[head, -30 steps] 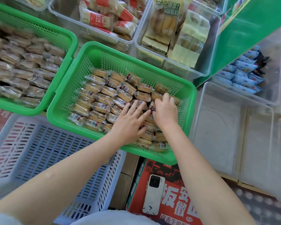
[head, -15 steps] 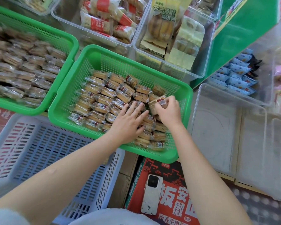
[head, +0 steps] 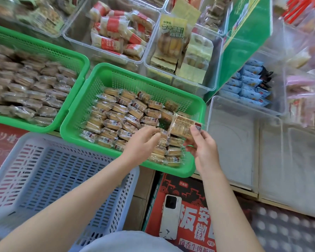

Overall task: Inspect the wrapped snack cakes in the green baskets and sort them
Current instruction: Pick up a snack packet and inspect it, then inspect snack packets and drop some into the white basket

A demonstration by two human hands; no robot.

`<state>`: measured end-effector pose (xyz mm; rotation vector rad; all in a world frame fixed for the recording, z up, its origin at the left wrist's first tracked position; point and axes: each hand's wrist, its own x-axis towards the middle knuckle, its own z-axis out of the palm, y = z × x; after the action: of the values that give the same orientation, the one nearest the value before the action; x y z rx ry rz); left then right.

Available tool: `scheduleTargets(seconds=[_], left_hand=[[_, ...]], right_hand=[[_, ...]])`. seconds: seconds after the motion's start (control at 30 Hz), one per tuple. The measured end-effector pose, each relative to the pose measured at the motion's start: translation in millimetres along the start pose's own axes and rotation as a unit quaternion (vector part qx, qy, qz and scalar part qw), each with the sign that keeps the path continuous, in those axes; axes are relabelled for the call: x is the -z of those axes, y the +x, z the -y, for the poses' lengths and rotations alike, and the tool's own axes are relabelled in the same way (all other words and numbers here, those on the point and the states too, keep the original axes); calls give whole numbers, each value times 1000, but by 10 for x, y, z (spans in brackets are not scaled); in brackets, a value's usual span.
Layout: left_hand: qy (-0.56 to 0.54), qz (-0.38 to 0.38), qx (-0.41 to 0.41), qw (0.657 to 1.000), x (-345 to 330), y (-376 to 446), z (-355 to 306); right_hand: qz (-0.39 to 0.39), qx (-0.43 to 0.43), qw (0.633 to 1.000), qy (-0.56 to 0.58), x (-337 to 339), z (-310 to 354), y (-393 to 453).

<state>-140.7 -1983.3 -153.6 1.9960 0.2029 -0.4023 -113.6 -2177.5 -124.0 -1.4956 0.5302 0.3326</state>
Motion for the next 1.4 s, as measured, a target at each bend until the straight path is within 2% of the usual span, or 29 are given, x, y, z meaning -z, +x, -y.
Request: scheduleTargets(seconds=[0.03,0.07,0.1,0.17,0.33,0.47,0.67,0.77,0.93,1.07,1.13,1.23,1.3,1.4], left_hand=[[-140,10,48,989,17,-96,-98],[-263,31,87,960,34,-187,-182],[-346,48,112,930,47,-269,-221],[-427,61,120,894,90,-442,-255],[-529,94,108,836,158,-859,-273],[-538,114,92,830,152,-1132,-261],[-551,83,113,823,97,-1432,-208],[-556,71,102,822,77,-1571,-209],[-557,43,72,826,110,-1765,-178],[-552,51,73,829,144,-1878,-172],[-502,40,62,862,148,-1906,-178],[-328,-12,-18,945,139,-1989,-240],[-236,-23,-81,968,117,-2042,-299],[-138,-74,-152,976,78,-2057,-343]], right_hand=[[22,-7,1000,-16,-14,-17,-122],[44,-8,998,-35,-35,-40,-238],[65,-6,997,-46,-63,-58,-355],[87,-5,995,-40,-110,-91,-554],[81,16,996,-45,-128,-138,-890],[55,41,997,-37,-139,-144,-1145],[11,75,997,-10,-119,-164,-1482],[27,47,998,45,-101,-170,-1619],[114,49,988,90,23,-212,-1839],[114,112,987,15,86,-264,-1940],[94,181,975,-88,104,-280,-1992],[70,302,921,-234,103,-284,-2071],[65,367,884,-281,90,-280,-2101],[64,436,841,-315,74,-279,-2116]])
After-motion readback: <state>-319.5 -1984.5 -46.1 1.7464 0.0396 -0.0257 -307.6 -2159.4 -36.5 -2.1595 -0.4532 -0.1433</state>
